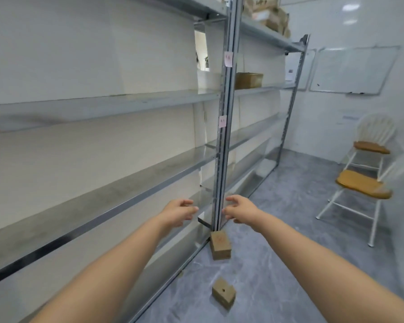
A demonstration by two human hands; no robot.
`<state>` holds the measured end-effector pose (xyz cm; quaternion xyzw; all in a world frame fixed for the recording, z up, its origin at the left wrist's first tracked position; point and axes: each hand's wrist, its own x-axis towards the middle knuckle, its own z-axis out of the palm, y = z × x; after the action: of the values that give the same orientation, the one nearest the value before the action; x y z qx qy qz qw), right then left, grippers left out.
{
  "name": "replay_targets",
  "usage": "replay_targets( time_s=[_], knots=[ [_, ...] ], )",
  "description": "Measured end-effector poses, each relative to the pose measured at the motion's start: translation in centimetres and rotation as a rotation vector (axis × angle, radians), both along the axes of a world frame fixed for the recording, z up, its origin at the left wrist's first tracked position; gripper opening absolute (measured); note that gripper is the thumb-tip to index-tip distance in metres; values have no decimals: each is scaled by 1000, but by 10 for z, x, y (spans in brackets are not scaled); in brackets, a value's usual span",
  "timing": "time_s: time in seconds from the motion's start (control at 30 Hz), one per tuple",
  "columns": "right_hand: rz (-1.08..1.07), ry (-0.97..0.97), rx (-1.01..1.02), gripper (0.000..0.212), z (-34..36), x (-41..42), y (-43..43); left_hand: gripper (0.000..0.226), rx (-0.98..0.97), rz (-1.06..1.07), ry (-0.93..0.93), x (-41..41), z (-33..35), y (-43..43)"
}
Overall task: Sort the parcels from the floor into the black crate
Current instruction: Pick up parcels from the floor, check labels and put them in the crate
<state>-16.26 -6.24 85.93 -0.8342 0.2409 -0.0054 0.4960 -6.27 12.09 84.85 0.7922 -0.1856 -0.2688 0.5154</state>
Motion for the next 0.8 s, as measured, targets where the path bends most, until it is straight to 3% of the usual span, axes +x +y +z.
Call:
replay_targets(
  time_s=[0.37, 0.8],
  knots=[
    [2, 149, 20, 50, -41, 37, -186, 44, 49, 31, 99, 42, -44, -183],
    [120, 336, 149, 52, -171, 252, -300, 40, 128, 174, 195, 229, -172, -298]
  ],
)
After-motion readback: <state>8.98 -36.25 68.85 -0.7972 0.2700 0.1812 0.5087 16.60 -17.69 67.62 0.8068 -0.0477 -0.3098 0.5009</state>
